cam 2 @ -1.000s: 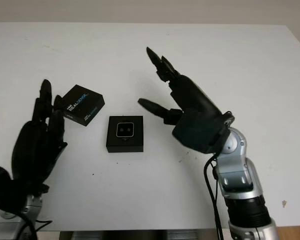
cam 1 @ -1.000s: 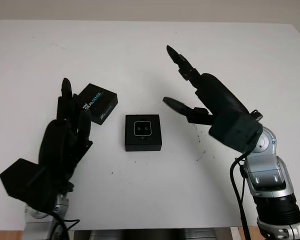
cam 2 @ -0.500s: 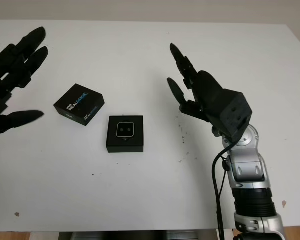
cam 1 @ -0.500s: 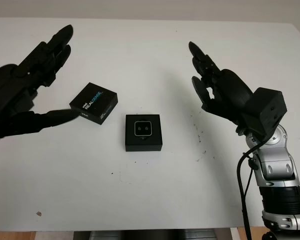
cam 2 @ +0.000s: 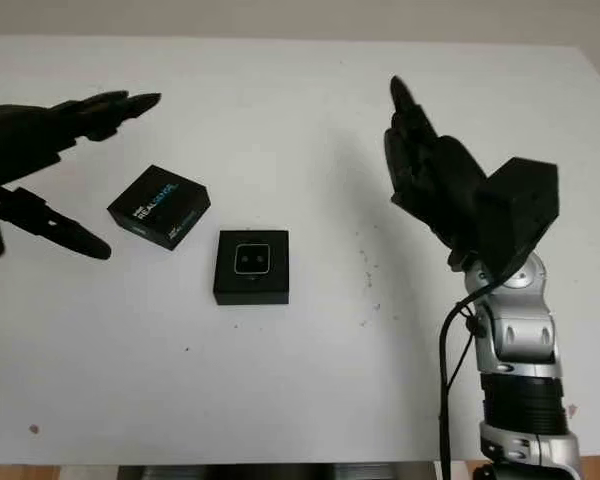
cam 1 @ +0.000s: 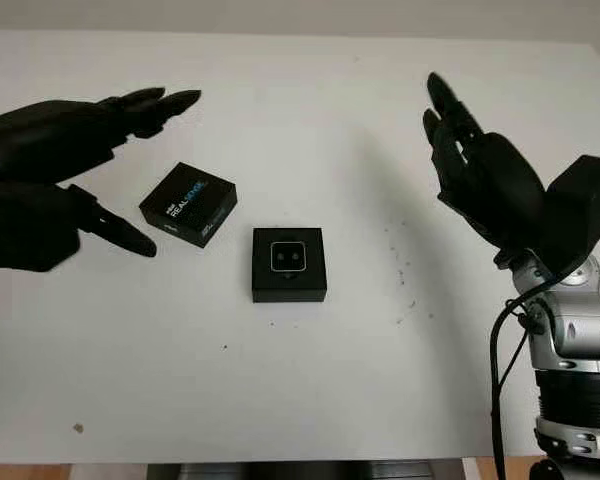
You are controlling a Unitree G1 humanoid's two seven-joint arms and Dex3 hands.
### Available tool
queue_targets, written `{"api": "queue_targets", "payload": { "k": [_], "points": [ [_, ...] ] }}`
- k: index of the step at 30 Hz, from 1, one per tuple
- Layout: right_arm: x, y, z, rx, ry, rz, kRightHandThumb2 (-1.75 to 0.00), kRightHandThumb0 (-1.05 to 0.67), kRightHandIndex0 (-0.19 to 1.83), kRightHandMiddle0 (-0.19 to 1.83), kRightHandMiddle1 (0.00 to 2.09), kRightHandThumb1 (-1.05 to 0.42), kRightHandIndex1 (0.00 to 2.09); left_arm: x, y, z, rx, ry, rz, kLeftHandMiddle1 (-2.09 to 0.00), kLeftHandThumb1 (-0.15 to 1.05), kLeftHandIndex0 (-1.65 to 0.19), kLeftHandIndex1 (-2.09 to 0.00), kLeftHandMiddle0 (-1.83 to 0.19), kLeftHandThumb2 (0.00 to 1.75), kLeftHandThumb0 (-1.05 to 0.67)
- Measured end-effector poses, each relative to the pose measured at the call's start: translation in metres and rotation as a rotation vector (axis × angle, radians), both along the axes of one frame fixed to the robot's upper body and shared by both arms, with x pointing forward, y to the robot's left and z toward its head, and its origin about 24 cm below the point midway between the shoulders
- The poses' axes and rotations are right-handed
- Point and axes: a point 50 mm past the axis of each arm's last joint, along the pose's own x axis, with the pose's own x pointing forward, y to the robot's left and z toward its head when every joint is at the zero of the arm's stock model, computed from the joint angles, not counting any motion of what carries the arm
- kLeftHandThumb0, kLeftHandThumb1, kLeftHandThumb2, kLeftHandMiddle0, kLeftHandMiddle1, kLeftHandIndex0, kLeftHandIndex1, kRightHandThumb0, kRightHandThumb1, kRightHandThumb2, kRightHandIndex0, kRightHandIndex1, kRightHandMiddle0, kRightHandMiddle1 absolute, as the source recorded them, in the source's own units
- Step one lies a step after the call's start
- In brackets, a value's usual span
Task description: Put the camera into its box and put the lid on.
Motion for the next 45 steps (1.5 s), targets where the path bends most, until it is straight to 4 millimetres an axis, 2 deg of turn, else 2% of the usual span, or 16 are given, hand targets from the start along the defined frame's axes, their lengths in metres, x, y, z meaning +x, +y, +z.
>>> {"api": "queue_targets", "payload": {
  "k": [4,17,21,31,41,45],
  "points": [
    [-0.001,0.001,0.001,0.020,0.008,-0.003,-0.77,-0.83,-0.19,-0.19,0.03,-1.05,0.02,0.012,-0.012,-0.015,0.019,0.003,-0.040,0.00,0.85,0.19,-0.01,0.19,0.06,-0.91],
    [-0.001,0.006,0.000,0.100,0.008,-0.011,-0.78,-0.85,-0.19,-0.19,0.00,-1.05,0.00,0.030,-0.020,-0.037,0.085,-0.033,-0.084,-0.04,0.85,0.19,-0.03,0.19,0.06,-0.87],
    [-0.001,0.007,-0.001,0.097,0.011,0.003,-0.79,-0.84,-0.19,-0.19,0.00,-1.05,0.00,0.034,-0.019,-0.039,0.125,-0.026,-0.073,-0.03,0.86,0.19,-0.02,0.19,0.06,-0.85],
    [-0.003,0.008,-0.004,0.090,0.004,0.015,-0.81,-0.80,-0.19,-0.19,0.00,-1.05,0.00,0.046,-0.020,-0.037,0.246,-0.015,-0.044,-0.06,0.81,0.16,-0.05,0.16,0.05,-0.66],
    [-0.006,0.006,-0.012,0.073,0.020,-0.008,-0.77,-0.82,-0.19,-0.19,0.00,-1.05,0.00,0.059,-0.027,-0.036,0.278,0.011,-0.027,-0.09,0.81,0.03,-0.09,0.01,0.06,-0.53],
    [-0.008,0.005,-0.012,0.073,0.018,-0.020,-0.77,-0.80,-0.19,-0.19,0.00,-1.05,0.00,0.062,-0.028,-0.036,0.267,0.032,-0.005,-0.10,0.80,-0.08,-0.12,-0.13,0.05,-0.48]
  ]
}}
